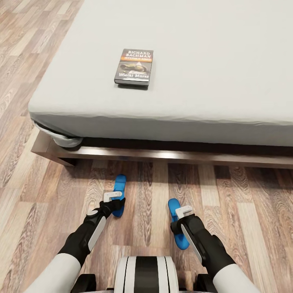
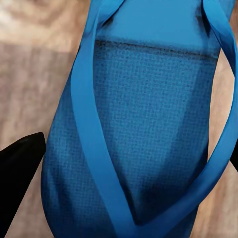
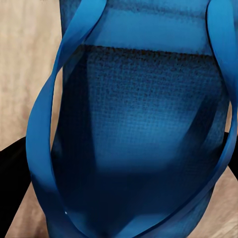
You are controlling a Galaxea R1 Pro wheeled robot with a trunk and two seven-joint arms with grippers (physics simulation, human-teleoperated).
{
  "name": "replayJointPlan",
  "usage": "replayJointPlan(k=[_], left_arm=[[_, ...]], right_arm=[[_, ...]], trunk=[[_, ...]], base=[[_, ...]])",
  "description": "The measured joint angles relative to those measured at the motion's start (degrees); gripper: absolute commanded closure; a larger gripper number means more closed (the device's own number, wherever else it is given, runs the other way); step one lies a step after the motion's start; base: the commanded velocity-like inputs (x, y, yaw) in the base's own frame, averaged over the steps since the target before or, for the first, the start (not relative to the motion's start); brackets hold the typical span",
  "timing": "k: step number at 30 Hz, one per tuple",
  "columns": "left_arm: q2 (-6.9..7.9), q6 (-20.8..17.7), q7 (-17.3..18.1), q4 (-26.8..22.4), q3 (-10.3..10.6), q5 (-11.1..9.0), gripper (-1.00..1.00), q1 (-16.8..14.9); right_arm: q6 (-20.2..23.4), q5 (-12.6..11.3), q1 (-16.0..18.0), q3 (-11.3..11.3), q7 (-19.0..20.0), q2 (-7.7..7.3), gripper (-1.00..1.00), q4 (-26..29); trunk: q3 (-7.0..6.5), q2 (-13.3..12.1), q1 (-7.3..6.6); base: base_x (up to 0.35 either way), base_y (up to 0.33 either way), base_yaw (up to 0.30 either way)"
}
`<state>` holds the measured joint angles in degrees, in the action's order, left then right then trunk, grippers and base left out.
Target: In the bedroom, move the book from the bed onto either nightstand, and place the two sandals side by side next to the bed.
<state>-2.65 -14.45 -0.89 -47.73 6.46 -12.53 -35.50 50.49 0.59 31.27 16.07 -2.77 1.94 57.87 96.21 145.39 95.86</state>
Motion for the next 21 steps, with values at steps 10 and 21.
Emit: replayJointPlan(k=[10,21], left_arm=[[0.00,0.1,0.0,0.0,0.0,0.0,1.00,0.0],[0.00,0.1,0.1,-0.1,0.0,0.0,1.00,0.0]], right_arm=[[0.0,0.0,0.0,0.0,0.0,0.00,1.00,0.0],[0.0,0.0,0.0,0.0,0.0,-0.01,1.00,0.0]], trunk=[[0.89,0.1,0.10],[1.55,0.1,0.18]], base=[[0.000,0.000,0.000],[0.000,0.000,0.000]])
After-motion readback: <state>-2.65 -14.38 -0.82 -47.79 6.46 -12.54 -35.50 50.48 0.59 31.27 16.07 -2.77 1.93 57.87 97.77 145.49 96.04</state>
